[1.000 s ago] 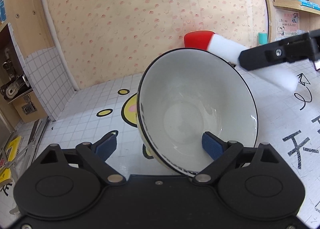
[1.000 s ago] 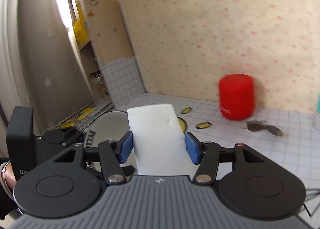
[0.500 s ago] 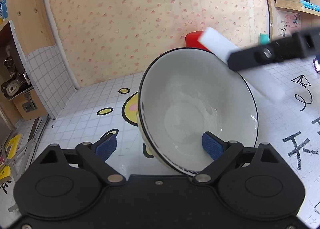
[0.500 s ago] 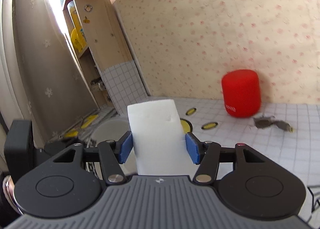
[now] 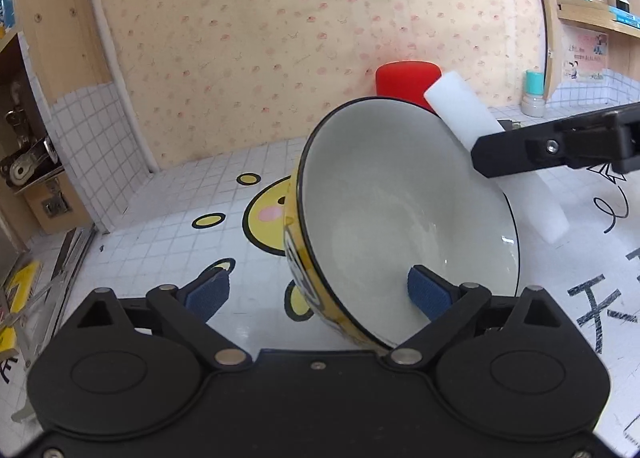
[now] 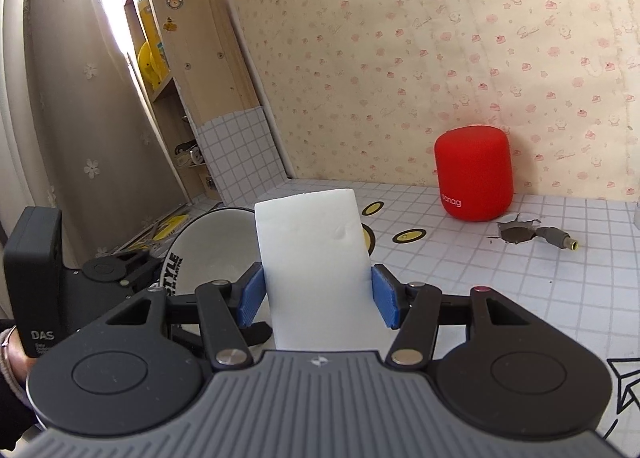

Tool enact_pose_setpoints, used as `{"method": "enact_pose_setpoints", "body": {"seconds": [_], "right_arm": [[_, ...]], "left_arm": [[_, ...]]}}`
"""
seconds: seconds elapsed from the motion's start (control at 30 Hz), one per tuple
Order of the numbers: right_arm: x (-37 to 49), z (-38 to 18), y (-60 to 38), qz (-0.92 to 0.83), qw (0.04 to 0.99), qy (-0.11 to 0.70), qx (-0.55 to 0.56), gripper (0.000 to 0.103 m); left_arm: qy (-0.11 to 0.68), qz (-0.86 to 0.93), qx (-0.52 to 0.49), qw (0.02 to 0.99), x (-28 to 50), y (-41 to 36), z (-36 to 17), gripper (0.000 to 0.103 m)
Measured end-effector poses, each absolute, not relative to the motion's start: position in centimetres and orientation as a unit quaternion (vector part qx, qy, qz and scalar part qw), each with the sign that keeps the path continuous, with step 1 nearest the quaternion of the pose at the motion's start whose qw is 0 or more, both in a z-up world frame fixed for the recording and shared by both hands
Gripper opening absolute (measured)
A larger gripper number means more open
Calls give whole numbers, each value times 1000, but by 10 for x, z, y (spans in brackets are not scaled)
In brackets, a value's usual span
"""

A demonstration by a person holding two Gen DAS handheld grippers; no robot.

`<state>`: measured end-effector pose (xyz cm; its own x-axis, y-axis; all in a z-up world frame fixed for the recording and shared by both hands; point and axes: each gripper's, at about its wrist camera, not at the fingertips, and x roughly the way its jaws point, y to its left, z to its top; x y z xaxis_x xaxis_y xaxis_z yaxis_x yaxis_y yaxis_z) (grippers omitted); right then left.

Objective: Clean bowl
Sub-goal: 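Wipe the sponge across the bowl's inner wall with the right gripper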

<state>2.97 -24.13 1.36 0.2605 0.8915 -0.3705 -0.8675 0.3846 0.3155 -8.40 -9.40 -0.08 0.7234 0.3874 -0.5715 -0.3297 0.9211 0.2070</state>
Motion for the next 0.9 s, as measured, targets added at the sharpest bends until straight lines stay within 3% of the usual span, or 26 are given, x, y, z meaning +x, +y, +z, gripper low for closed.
{"method": "enact_pose_setpoints", "body": {"seconds": [0.9], "right_arm": [[20, 20, -230, 555, 799, 233, 3, 59]], "left_arm": [[318, 201, 36, 926, -82, -93, -2, 99]]}}
